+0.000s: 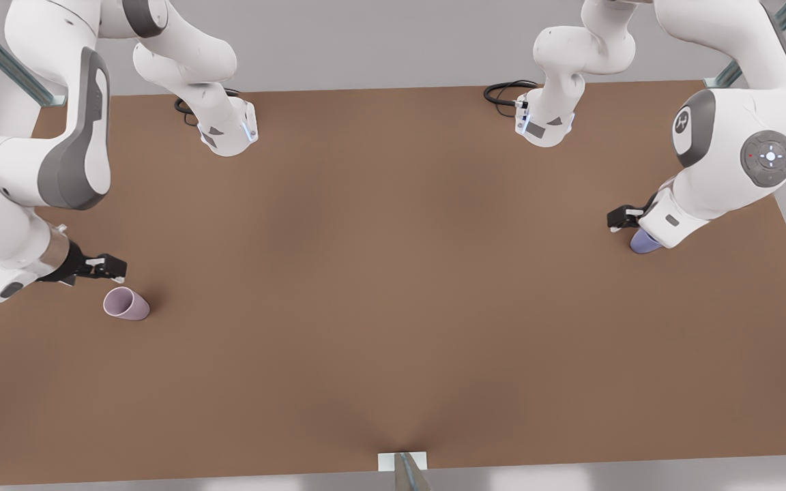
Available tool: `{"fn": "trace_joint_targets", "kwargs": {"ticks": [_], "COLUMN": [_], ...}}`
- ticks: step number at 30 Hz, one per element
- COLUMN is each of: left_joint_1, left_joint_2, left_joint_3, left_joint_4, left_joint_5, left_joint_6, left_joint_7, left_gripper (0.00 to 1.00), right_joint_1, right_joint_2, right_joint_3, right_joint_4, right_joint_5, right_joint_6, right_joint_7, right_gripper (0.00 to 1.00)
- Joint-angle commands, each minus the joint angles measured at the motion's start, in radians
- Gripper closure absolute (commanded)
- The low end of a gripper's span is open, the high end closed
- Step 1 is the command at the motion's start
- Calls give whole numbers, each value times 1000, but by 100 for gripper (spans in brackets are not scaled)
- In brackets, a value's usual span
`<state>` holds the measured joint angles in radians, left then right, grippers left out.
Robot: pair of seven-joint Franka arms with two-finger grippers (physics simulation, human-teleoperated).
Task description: Stack the cups, with the pink cup at the bottom and the purple cup at the top
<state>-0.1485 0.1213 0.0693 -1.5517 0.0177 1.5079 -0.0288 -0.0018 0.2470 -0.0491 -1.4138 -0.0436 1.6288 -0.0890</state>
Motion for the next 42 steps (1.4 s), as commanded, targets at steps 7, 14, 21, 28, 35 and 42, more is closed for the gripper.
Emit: {"fn": "trace_joint_targets", "kwargs": {"ticks": [7,14,21,28,35,42], "left_joint_1": [4,4,1,1,1,1], "left_joint_2": [6,8,5,3,5,5], "left_joint_3": [6,3,-3,4,1,3], "left_joint_4": [-27,-8,-1,-2,-1,-1], "left_joint_5": [1,-13,-15,-16,-13,-15], "left_joint_6": [0,-23,-46,-77,-89,-91], "left_joint_7": [-2,-3,-10,-11,-13,-10], "left_gripper": [0,0,0,0,0,0], "right_joint_1": [-52,-130,-241,-287,-365,-360], "right_joint_2": [35,92,132,213,287,325], "right_joint_3": [-5,-5,-5,-3,2,0], "right_joint_4": [-63,-243,-303,-303,-300,-312], "right_joint_5": [4,106,146,163,248,240], "right_joint_6": [94,295,391,451,505,491], "right_joint_7": [-24,-103,-298,-382,-551,-569], "right_gripper": [0,0,0,0,0,14]}}
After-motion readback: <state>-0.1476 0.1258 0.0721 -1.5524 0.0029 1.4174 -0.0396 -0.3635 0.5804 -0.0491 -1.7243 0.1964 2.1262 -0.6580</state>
